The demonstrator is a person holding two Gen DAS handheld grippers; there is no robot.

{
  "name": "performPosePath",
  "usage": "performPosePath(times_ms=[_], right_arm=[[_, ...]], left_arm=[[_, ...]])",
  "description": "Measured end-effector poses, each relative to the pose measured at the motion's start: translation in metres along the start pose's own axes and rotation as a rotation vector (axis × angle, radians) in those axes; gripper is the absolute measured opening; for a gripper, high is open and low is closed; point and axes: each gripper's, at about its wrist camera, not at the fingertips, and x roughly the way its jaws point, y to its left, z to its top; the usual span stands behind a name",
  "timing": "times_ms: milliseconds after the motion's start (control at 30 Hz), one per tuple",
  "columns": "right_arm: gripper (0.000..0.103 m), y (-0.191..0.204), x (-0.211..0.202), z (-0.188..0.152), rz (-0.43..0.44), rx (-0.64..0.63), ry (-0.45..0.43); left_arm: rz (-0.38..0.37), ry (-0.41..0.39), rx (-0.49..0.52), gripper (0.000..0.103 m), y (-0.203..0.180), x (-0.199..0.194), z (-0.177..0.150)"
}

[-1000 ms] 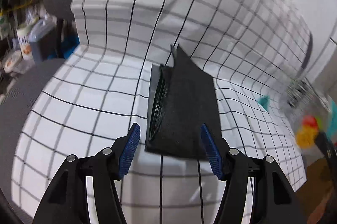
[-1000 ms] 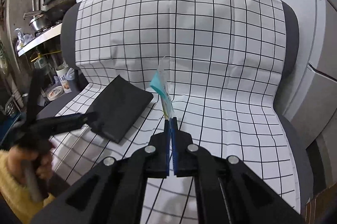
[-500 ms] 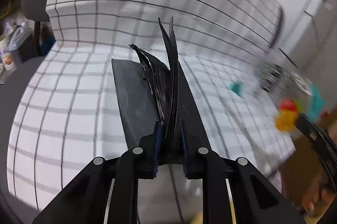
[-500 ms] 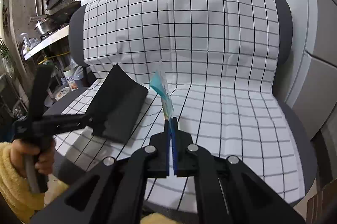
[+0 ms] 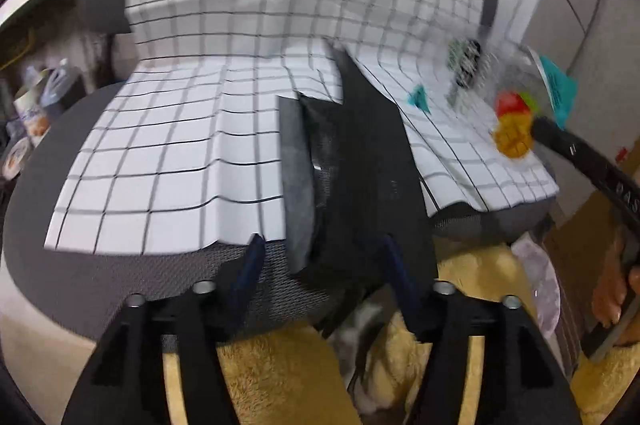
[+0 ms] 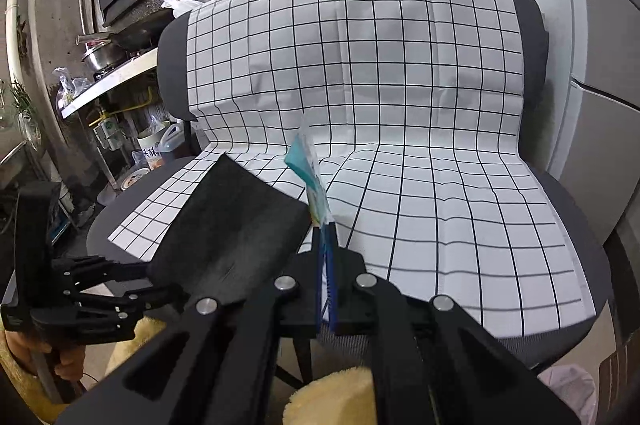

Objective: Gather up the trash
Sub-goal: 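Grasp the black cloth with the left tool, lift, then carry both items to the bin while the right tool releases the wrapper inside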

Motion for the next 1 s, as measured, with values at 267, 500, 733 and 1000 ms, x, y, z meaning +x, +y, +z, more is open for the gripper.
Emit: performPosePath(times_ms=[267,500,733,1000], right_arm=[[0.002,0.007,-0.017,-0.02,0.03,0.026,-0.012],[0.002,0.004,-0.025,-0.027,0.012,0.031,-0.013],[0.002,-0.008,-0.027,-0.027,-0.004,0.058,-0.023],[0.002,-0.041,-0.047,-0.022,-0.028,0.137,-0.082]], left_arm=[[-0.04,-0.004,-0.108,0.061,0.013,0.031,0.004],[0.03,0.001,-0.011,0.055,-0.008,0.043,0.002],[0.027,-0.013,0.058,0.033,-0.021,0.036,-0.002],[0.038,-0.164,0.015,0.021,-0.018,-0.02,0.014]])
